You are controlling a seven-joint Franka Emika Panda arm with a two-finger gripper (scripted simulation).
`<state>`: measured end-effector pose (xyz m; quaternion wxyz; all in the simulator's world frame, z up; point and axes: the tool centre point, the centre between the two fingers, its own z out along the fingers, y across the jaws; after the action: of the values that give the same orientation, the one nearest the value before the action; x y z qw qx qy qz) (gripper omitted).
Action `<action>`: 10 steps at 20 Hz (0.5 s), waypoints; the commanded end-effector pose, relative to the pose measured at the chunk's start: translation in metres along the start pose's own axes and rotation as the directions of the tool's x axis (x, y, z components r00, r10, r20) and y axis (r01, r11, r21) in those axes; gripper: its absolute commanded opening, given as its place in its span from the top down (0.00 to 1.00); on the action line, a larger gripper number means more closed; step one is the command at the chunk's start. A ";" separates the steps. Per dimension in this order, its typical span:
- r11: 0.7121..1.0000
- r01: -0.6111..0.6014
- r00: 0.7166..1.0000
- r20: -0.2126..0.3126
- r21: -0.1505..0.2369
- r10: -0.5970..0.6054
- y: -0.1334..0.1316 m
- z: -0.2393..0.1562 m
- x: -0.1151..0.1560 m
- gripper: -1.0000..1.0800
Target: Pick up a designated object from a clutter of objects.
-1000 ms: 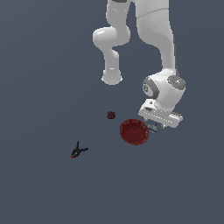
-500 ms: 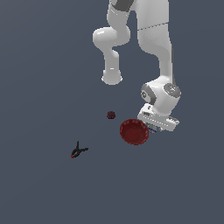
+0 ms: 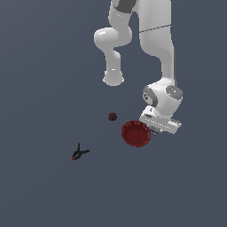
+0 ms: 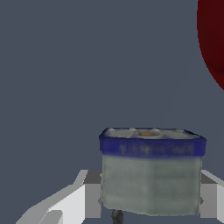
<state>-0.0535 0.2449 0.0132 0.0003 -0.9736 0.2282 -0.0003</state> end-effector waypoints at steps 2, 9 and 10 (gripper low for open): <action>1.000 -0.001 1.000 0.000 -0.001 0.001 0.001 0.001 0.000 1.00; 1.000 0.000 1.000 0.000 0.000 0.000 0.003 -0.005 0.000 1.00; 1.000 0.000 1.000 0.000 0.000 0.000 0.004 -0.007 0.000 1.00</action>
<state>-0.0552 0.2424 0.0171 0.0000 -0.9736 0.2281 0.0001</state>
